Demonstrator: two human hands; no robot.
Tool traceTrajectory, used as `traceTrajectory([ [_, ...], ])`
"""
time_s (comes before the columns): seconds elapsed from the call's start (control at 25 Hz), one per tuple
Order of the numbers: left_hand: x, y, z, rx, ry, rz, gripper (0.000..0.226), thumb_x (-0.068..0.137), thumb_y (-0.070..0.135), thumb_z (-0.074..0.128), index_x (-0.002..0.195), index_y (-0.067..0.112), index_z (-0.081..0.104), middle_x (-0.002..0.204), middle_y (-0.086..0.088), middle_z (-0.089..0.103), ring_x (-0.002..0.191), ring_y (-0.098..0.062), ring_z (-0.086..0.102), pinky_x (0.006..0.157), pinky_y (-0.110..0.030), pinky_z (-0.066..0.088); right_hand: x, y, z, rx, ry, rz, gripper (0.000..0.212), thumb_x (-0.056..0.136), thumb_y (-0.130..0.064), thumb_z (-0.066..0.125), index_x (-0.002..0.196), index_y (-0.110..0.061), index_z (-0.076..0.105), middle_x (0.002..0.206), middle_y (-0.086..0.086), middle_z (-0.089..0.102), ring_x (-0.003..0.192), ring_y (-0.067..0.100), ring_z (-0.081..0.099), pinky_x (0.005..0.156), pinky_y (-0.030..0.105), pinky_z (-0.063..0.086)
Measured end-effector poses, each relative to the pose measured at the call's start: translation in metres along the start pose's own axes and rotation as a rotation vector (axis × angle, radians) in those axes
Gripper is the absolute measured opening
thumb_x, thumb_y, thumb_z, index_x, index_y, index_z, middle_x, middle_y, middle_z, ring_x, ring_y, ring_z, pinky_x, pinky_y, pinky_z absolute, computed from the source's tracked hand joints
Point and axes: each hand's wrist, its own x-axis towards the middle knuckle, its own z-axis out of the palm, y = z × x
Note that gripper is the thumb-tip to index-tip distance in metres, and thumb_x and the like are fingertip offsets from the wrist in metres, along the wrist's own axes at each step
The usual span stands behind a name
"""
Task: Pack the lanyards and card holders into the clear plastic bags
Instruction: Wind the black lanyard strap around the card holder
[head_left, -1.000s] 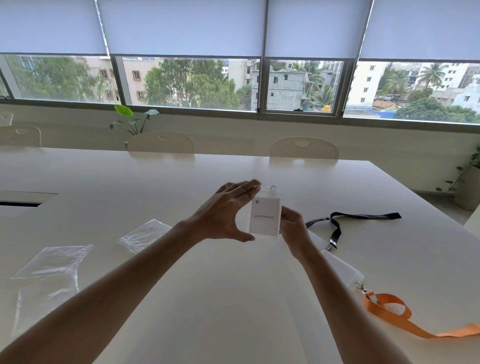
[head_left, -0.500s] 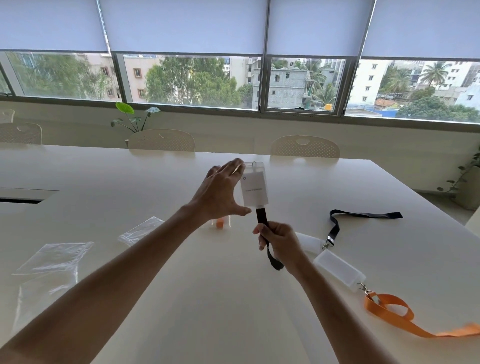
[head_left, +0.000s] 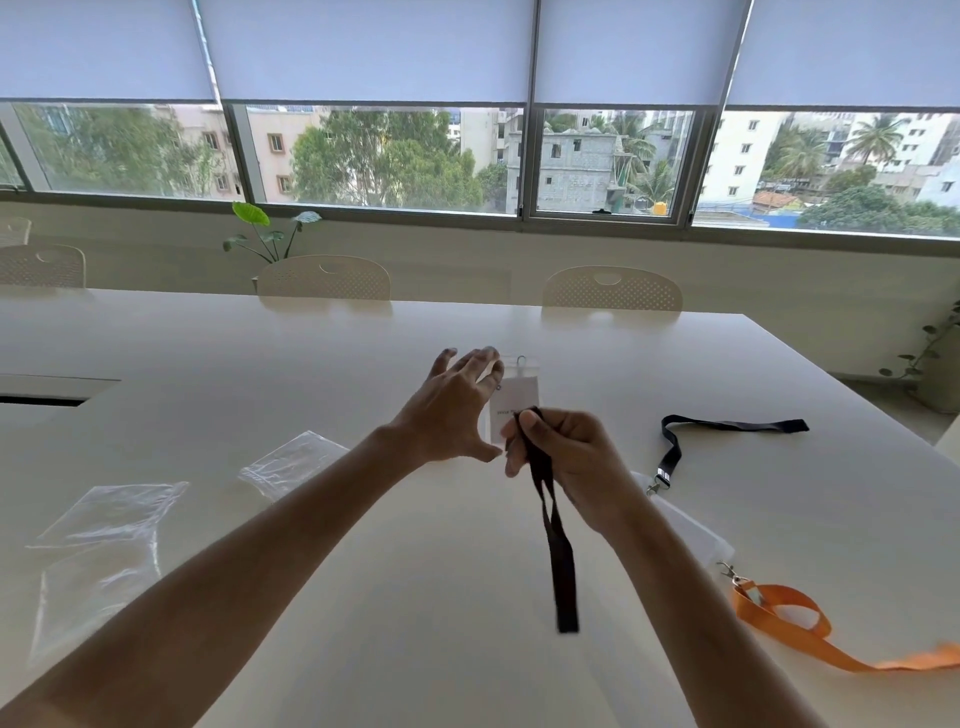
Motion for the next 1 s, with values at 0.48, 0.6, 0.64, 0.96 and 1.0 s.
traceTrajectory([
  [0.48, -0.017, 0.024, 0.014, 0.077, -0.068, 0.223, 0.099, 0.066, 0.060, 0.071, 0.142, 0.007, 0.037, 0.152, -0.018, 0.029, 0.141, -0.027, 0.026, 0.118, -0.045, 0.004, 0.029, -0.015, -0.028, 0.087, 0.312, -0.025, 0.025, 0.098, -0.014, 0.047, 0.094, -0.004, 0.069, 0.084, 0.010, 0.076, 0.081, 0.023, 0.072, 0.068, 0.025, 0.056],
  [0.6, -0.022, 0.029, 0.016, 0.064, -0.073, 0.256, 0.099, 0.068, 0.060, 0.070, 0.142, 0.005, 0.036, 0.152, -0.017, 0.029, 0.141, -0.028, 0.027, 0.118, -0.045, 0.006, 0.036, -0.016, -0.034, 0.025, 0.406, -0.020, 0.023, 0.098, -0.012, 0.048, 0.094, -0.004, 0.069, 0.085, 0.009, 0.076, 0.079, 0.022, 0.071, 0.069, 0.025, 0.057],
  [0.64, -0.023, 0.031, 0.015, 0.056, -0.064, 0.266, 0.098, 0.067, 0.060, 0.071, 0.141, 0.004, 0.038, 0.151, -0.018, 0.031, 0.140, -0.029, 0.029, 0.117, -0.046, 0.007, 0.038, -0.015, -0.036, -0.026, 0.431, -0.018, 0.022, 0.097, -0.012, 0.049, 0.092, -0.005, 0.069, 0.084, 0.007, 0.077, 0.076, 0.020, 0.070, 0.069, 0.025, 0.057],
  [0.96, -0.031, 0.039, 0.012, 0.009, -0.024, 0.318, 0.097, 0.068, 0.061, 0.071, 0.138, 0.001, 0.042, 0.147, -0.020, 0.038, 0.138, -0.033, 0.033, 0.115, -0.044, 0.001, 0.049, -0.006, -0.053, -0.299, 0.402, 0.015, 0.021, 0.094, -0.011, 0.054, 0.087, -0.012, 0.074, 0.084, -0.001, 0.078, 0.078, 0.014, 0.071, 0.060, 0.019, 0.056],
  [1.0, -0.032, 0.040, 0.012, 0.006, -0.012, 0.326, 0.097, 0.068, 0.061, 0.071, 0.137, 0.000, 0.043, 0.146, -0.020, 0.039, 0.137, -0.033, 0.035, 0.115, -0.044, 0.002, 0.050, -0.005, -0.056, -0.314, 0.397, 0.023, 0.021, 0.094, -0.012, 0.055, 0.085, -0.013, 0.074, 0.084, 0.000, 0.078, 0.079, 0.015, 0.071, 0.062, 0.021, 0.057],
])
